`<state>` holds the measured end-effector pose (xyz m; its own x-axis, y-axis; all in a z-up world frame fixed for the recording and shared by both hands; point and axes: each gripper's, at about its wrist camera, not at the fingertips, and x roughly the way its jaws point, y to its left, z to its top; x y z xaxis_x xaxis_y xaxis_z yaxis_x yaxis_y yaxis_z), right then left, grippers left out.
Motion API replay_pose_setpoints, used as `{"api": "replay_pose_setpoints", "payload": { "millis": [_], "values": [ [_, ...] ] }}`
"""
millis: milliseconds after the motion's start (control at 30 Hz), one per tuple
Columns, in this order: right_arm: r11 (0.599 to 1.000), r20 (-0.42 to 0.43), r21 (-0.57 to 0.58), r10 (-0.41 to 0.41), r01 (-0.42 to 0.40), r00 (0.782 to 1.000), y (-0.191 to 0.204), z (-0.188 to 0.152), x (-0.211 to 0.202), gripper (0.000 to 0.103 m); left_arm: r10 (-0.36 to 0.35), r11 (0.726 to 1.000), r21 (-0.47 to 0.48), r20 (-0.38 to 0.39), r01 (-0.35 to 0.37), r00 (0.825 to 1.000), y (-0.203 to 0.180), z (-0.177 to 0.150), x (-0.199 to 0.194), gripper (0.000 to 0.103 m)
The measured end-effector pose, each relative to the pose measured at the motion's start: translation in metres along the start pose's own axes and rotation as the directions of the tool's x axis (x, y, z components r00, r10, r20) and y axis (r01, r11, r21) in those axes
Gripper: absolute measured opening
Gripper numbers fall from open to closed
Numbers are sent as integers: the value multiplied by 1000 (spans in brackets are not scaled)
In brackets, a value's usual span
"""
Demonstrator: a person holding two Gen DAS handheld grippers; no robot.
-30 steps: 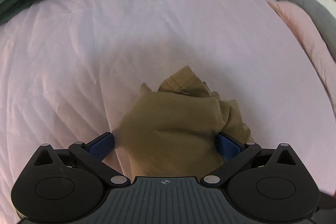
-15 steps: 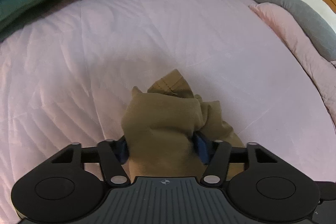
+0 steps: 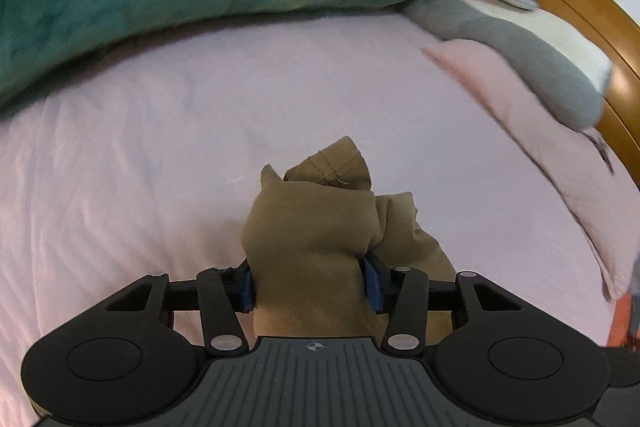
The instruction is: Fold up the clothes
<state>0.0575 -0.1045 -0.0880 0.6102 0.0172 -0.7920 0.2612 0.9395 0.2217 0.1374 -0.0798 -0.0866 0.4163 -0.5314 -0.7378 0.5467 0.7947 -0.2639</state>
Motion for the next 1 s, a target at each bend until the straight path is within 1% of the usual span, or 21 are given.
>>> {"api": "replay_pose_setpoints", "payload": {
  "millis": [100, 167, 233, 300, 400, 533, 600, 733, 800, 900, 933, 1000],
  "values": [
    [999, 47, 29, -33, 32, 998, -17, -3, -28, 34, -47, 998, 41, 21, 46, 999, -35, 8, -6, 49],
    [997, 76, 54, -62, 58, 995, -37, -8, -50, 34, -88, 994, 73, 26, 86, 996, -67, 14, -3, 49],
    [992, 97, 78, -110, 103, 989, -60, -11, -70, 34, -132, 986, 102, 28, 128, 991, -100, 19, 3, 49],
    [983, 111, 107, -161, 149, 981, -84, -14, -87, 34, -175, 977, 128, 19, 171, 984, -135, 22, 13, 49],
    [965, 123, 163, -228, 207, 966, -126, -20, -104, 34, -201, 968, 152, -13, 200, 980, -179, 20, 38, 49],
    [939, 126, 236, -286, 251, 950, -182, -32, -114, 34, -232, 954, 183, -57, 238, 971, -236, 17, 71, 49],
    [928, 114, 260, -304, 267, 946, -201, -37, -108, 34, -223, 954, 186, -87, 236, 971, -255, 12, 90, 49],
    [913, 70, 312, -300, 264, 951, -235, -48, -85, 34, -182, 956, 206, -148, 210, 972, -272, -3, 130, 49],
    [907, 31, 344, -271, 244, 962, -244, -56, -67, 34, -143, 954, 238, -185, 185, 972, -274, -11, 146, 49],
    [898, -14, 392, -212, 200, 977, -257, -62, -42, 34, -86, 943, 298, -216, 149, 973, -273, -25, 157, 49],
    [894, -27, 407, -191, 186, 981, -258, -65, -35, 34, -85, 943, 298, -216, 148, 973, -271, -28, 157, 51],
    [895, -34, 409, -181, 179, 983, -257, -69, -28, 35, -88, 945, 289, -221, 151, 971, -266, -25, 156, 51]
  ]
}}
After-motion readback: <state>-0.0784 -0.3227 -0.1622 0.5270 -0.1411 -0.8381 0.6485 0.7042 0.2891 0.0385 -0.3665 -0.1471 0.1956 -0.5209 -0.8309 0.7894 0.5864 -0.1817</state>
